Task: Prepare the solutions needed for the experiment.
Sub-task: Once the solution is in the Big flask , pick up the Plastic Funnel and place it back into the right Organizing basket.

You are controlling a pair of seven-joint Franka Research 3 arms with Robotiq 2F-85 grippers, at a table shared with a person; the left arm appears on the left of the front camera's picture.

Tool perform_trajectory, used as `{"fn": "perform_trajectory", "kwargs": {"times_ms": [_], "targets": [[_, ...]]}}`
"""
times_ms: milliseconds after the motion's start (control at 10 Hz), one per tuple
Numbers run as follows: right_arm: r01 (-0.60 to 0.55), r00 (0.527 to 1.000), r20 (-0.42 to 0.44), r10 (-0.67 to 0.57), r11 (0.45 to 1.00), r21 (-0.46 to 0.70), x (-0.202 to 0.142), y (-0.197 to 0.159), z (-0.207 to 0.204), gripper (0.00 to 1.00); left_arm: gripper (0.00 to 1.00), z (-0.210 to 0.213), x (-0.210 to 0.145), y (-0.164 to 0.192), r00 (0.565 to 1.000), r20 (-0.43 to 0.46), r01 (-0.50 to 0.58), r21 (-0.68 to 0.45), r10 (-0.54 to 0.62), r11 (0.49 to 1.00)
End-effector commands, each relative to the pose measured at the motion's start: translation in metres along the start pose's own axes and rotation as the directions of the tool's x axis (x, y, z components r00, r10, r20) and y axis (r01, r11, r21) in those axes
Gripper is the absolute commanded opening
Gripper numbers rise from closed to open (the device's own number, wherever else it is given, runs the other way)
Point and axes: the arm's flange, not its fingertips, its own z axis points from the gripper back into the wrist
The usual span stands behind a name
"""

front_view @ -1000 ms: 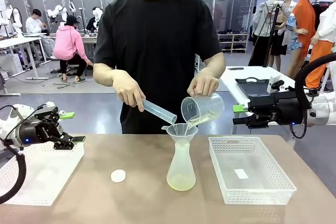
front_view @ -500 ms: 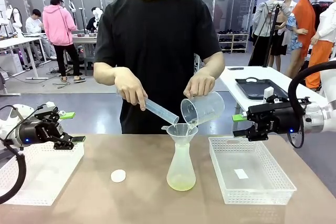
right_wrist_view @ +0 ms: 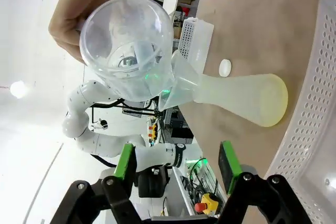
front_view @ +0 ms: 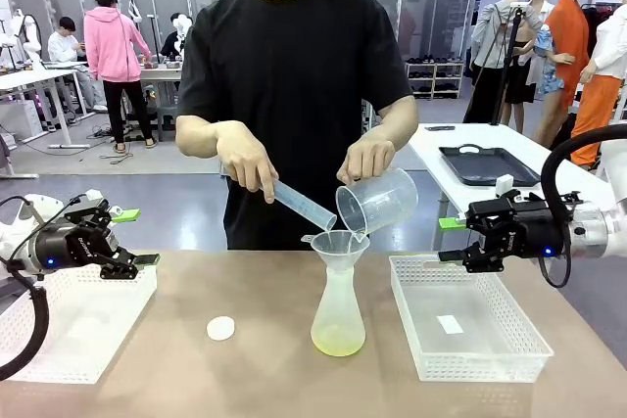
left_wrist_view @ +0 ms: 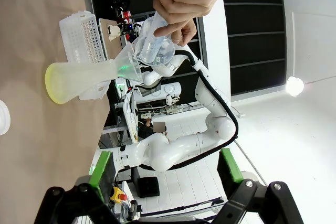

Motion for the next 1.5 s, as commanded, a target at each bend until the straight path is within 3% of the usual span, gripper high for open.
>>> {"fn": "perform_trajectory", "kwargs": {"times_ms": [0,200,1400], "targets": [[0.045,0.999,0.004,-0.045,0.999,0.017,0.0081,0.0039,-0.0002,0.80,1.00,-0.0014,0.0010,-0.0009,1.000,0.010,0.006,-0.009,-0.006,1.000],[0.050,0.998,0.031,-0.051,0.999,0.022,0.0067,0.0000,-0.0012,0.80,1.00,-0.0014,0.0010,-0.0009,1.000,0.010,0.006,-0.009,-0.006,1.000],[0.016,1.000,0.003,-0.016,1.000,0.002,0.0015,-0.0011,0.0005,0.80,1.00,-0.0014,0.0010,-0.0009,1.000,0.010,0.006,-0.009,-0.006,1.000]]}}
